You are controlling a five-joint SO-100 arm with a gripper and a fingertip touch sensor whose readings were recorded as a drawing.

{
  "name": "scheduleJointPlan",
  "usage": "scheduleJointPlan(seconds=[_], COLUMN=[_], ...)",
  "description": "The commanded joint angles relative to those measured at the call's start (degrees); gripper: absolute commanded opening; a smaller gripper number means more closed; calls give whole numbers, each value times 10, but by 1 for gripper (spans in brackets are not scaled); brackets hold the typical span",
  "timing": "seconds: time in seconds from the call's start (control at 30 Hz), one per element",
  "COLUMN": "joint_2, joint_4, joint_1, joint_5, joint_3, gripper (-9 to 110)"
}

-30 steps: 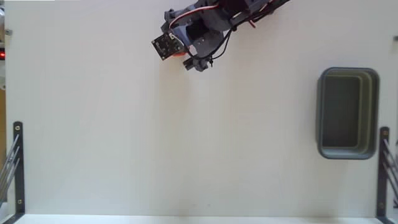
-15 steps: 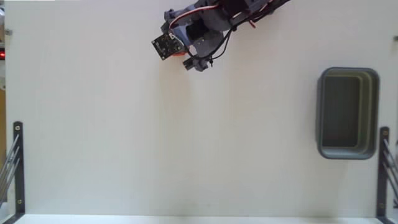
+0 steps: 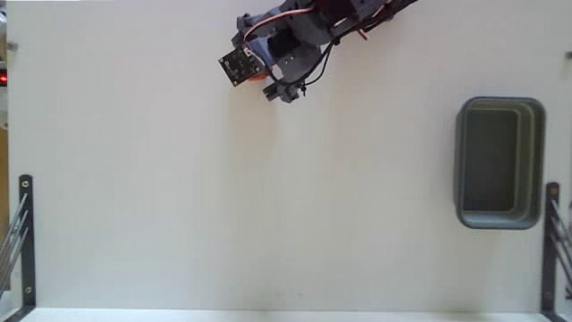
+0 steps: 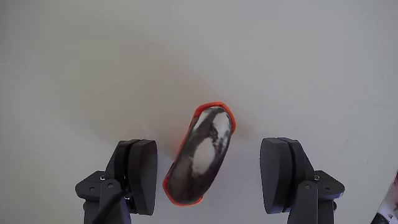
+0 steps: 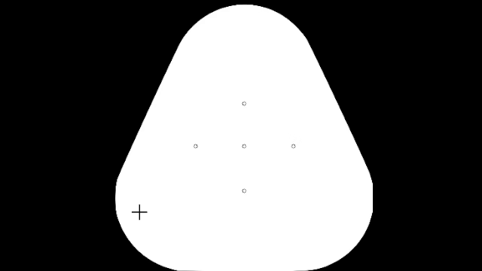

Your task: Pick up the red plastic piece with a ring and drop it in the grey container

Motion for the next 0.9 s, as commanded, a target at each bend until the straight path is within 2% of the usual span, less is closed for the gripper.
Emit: scheduleJointPlan(seconds=[0.0, 0.87], joint_2=[20, 20], joint_4=[-1, -1], joint_1=[8, 8], joint_5=[3, 3], joint_3=[0, 0], gripper=[110, 103])
